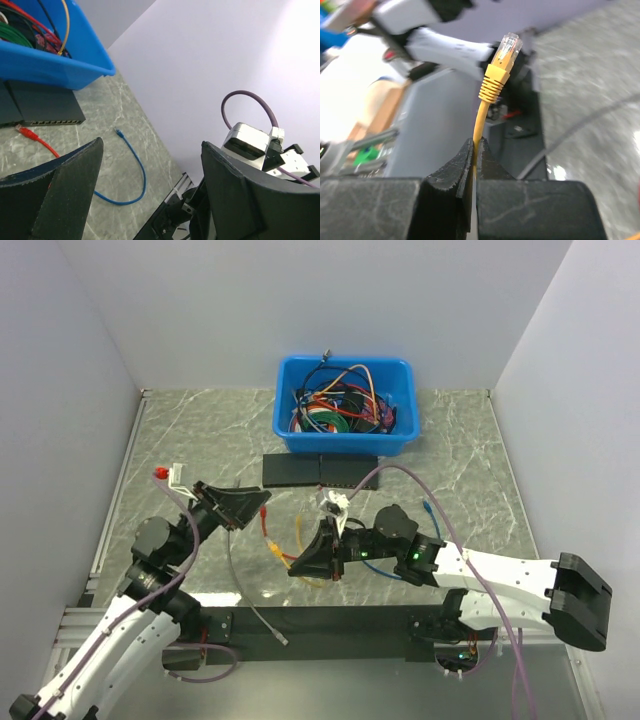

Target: Insert the plug into the switch port

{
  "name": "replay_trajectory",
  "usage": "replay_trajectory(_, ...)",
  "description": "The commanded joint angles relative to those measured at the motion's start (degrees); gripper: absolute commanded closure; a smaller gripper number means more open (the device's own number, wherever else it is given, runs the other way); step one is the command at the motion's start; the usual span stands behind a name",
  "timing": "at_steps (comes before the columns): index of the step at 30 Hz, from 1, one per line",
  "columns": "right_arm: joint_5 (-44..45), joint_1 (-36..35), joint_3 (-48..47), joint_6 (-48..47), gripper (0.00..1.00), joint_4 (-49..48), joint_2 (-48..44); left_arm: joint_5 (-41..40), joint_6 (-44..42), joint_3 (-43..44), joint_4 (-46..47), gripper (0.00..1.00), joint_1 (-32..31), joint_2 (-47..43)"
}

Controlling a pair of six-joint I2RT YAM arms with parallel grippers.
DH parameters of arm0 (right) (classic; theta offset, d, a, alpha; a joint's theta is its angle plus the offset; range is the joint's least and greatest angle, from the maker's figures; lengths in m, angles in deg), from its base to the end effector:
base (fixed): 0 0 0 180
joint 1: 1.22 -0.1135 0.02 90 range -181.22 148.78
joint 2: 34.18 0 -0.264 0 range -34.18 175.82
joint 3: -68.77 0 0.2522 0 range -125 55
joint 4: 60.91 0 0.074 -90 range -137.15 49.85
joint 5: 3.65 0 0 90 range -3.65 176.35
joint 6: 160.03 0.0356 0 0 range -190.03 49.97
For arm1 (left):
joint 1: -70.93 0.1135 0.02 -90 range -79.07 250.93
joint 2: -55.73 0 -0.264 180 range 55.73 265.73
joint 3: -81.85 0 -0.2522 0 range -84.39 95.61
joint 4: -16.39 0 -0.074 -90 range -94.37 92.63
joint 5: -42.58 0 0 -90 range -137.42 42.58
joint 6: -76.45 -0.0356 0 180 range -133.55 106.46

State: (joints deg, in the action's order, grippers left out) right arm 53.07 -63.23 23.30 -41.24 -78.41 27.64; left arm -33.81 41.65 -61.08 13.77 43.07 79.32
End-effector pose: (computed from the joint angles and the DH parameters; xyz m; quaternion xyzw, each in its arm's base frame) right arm 0.0959 0.2220 0.2773 -0.3877 0.5842 0.6280 0.3377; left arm 0.1110 -0.0681 0.2984 -0.0607 0.6362 -0.5640 0.5230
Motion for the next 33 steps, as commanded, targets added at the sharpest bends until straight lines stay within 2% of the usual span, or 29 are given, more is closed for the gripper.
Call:
replay_trajectory(1, -11.36, 1.11, -0.73, 1.17, 1.0, -8.81, -1.7, 0.54, 0.0, 3.49, -1.64, 0.15, -0.18, -1.62)
replay_trajectory(5, -10.32, 1.11, -1.78, -0.58, 1.0, -4.78, -2.32, 1.34, -0.18, 4.2, -3.92, 0.18, -0.18, -2.41)
replay_trajectory(9, -0.51, 1.2, -2.75, -2.25, 1.0, -0.2, -2.93, 2.04, 0.43, 4.2, -4.98, 0.21, -0.18, -3.55)
replay_trajectory(18, 11.82, 1.11, -6.26, -4.1, 1.0, 4.54, -4.25, -2.71, 0.52, 7.01, -14.12, 0.27, -0.18, -1.98)
replay_trajectory(33, 15.52, 0.76, -10.92, -6.91, 1.0, 10.0, 0.05, -1.74, 2.37, 6.66, -11.92, 0.3, -0.18, -0.74)
